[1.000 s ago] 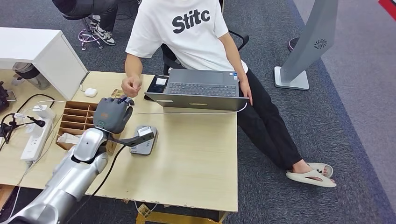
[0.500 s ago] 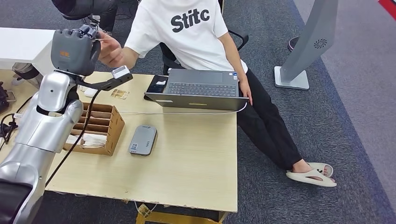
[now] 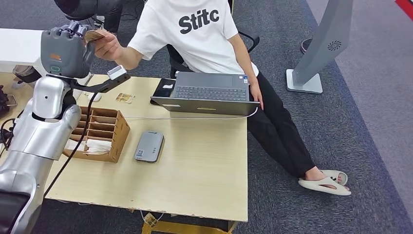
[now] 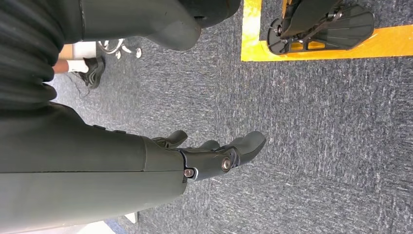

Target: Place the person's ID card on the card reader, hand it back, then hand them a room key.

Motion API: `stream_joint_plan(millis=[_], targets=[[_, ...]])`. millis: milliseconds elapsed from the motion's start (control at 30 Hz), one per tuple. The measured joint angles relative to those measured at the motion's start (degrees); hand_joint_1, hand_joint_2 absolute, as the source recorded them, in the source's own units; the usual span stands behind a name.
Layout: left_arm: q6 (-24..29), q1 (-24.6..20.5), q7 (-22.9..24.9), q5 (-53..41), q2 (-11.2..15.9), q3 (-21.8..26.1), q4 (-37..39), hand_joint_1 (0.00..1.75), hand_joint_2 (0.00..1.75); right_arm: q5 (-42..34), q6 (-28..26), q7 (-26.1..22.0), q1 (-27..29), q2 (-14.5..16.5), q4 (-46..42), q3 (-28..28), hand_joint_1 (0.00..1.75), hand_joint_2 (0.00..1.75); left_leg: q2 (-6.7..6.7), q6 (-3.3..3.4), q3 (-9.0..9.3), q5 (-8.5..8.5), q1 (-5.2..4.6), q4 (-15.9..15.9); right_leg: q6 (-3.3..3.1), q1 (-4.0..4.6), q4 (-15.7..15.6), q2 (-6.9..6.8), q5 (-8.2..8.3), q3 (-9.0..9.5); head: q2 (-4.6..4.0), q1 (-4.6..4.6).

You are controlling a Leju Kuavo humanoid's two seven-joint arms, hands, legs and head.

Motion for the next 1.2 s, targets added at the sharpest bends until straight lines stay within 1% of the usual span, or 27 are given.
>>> stream_joint_plan(millis=[67, 200, 300, 367, 467, 533, 667, 800, 933, 1033, 1200], targets=[[0.1, 0.5, 0.3, 0.2, -0.1, 0.3, 0.2, 0.0, 0.0, -0.1, 0.0, 0.0, 0.0, 0.0, 0.0, 0.0, 0.0, 1.75, 0.0, 0.0, 0.0, 0.0, 0.0, 0.0, 0.0, 0.0, 0.0, 0.0, 0.0, 0.0, 0.0, -0.01], [-1.3, 2.1, 0.2, 1.7, -0.3, 0.7, 0.5, 0.0, 1.75, -0.7, -0.1, -0.2, 0.0, 0.1, 0.0, 0.0, 0.0, 1.75, 0.0, 0.0, 0.0, 0.0, -0.01, 0.0, -0.02, 0.0, 0.0, 0.0, -0.02, -0.01, 0.0, 0.0], [-3.9, 4.8, 0.0, 3.3, -0.6, 0.7, -0.3, 0.0, 1.75, -1.2, -0.2, -0.5, 0.2, 0.1, 0.0, 0.0, 0.0, 1.75, 0.01, 0.0, 0.01, 0.0, -0.02, 0.0, -0.03, -0.01, 0.0, 0.01, -0.02, -0.01, -0.01, -0.01], [-7.1, 7.4, -0.3, 5.3, -0.6, 0.7, -2.0, 0.0, 1.75, -1.9, -0.3, -0.7, 0.4, 0.1, 0.0, -0.1, 0.0, 1.75, 0.02, 0.0, 0.0, -0.01, -0.02, 0.0, -0.03, -0.01, 0.0, 0.02, -0.03, -0.01, 0.0, -0.01], [-13.9, 13.1, -0.9, 9.1, -0.1, 0.7, -6.7, 0.0, 1.75, -2.9, -0.4, -1.0, 0.9, 0.1, 0.0, -0.4, 0.0, 1.75, 0.04, -0.03, 0.0, -0.04, -0.01, 0.0, -0.06, -0.01, 0.0, 0.06, -0.05, -0.02, 0.01, -0.01], [-18.1, 17.6, -1.7, 12.2, 0.9, 0.7, -10.7, 0.0, 1.75, -3.5, -0.3, -1.1, 1.2, 0.1, 0.0, -0.8, 0.0, 1.75, 0.1, -0.09, 0.0, -0.09, 0.0, 0.0, -0.1, -0.01, 0.0, 0.11, -0.08, -0.04, 0.0, 0.0], [-24.2, 26.6, -3.4, 20.0, 3.6, 0.8, -19.1, 0.0, 1.75, -4.3, -0.3, -1.1, 1.7, 0.1, 0.0, -1.8, 0.0, 1.75, 0.14, -0.13, -0.02, -0.15, 0.01, 0.0, -0.12, -0.01, 0.0, 0.14, -0.16, -0.08, 0.01, -0.01], [-28.8, 34.0, -4.3, 26.7, 6.9, 2.0, -26.2, 0.0, 1.75, -4.7, -0.3, -1.2, 1.8, 0.1, 0.0, -2.7, 0.0, 1.75, 0.12, -0.16, -0.03, -0.17, 0.04, 0.0, -0.15, 0.0, 0.0, 0.14, -0.2, -0.11, 0.0, -0.01], [-32.6, 37.9, -4.8, 31.6, 9.6, 4.5, -30.8, 0.0, 1.75, -5.0, -0.3, -1.8, 1.8, 0.1, 0.0, -3.4, 0.0, 1.75, 0.07, -0.16, -0.03, -0.16, 0.06, 0.0, -0.19, 0.01, 0.0, 0.09, -0.22, -0.09, 0.0, 0.0], [-35.5, 40.5, -4.7, 34.0, 12.3, 6.9, -34.0, 0.0, 1.75, -5.2, -0.3, -2.0, 1.9, 0.1, 0.0, -4.0, 0.0, 1.75, 0.11, -0.17, -0.01, -0.16, 0.07, 0.0, -0.21, 0.02, 0.1, 0.1, -0.22, -0.09, 0.0, -0.01], [-37.6, 44.6, -3.9, 35.2, 17.0, 10.8, -38.5, 0.0, 1.75, -5.4, -0.3, -1.9, 2.0, 0.1, 0.0, -4.8, 0.0, 1.75, 0.08, -0.18, -0.02, -0.16, 0.08, 0.0, -0.24, 0.03, 0.1, 0.09, -0.25, -0.09, 0.01, -0.02]])
